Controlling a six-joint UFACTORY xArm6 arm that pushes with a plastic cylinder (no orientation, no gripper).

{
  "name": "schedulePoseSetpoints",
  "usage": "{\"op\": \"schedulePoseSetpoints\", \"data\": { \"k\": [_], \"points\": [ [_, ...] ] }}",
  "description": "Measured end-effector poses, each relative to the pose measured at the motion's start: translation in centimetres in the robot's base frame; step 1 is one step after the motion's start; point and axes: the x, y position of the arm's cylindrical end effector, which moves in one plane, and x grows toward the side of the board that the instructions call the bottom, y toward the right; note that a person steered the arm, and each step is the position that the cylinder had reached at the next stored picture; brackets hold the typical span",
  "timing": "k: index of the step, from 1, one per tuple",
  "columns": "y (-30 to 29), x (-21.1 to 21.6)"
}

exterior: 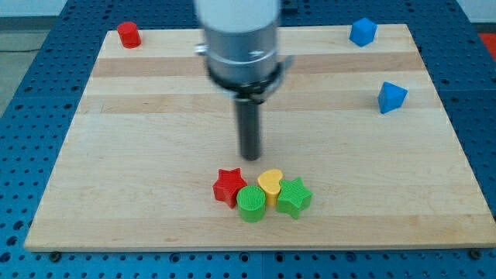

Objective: Slide the blue triangle to the top right of the green star

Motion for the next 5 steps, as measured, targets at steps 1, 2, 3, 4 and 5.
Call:
{"op": "schedulePoseSetpoints", "data": {
  "k": [1,2,3,4,5],
  "points": [
    [12.0,-0.9],
    [23.1,-1.9],
    [27.6,-6.4],
    [26.1,-10.3],
    [22.6,-10.7]
  ]
}}
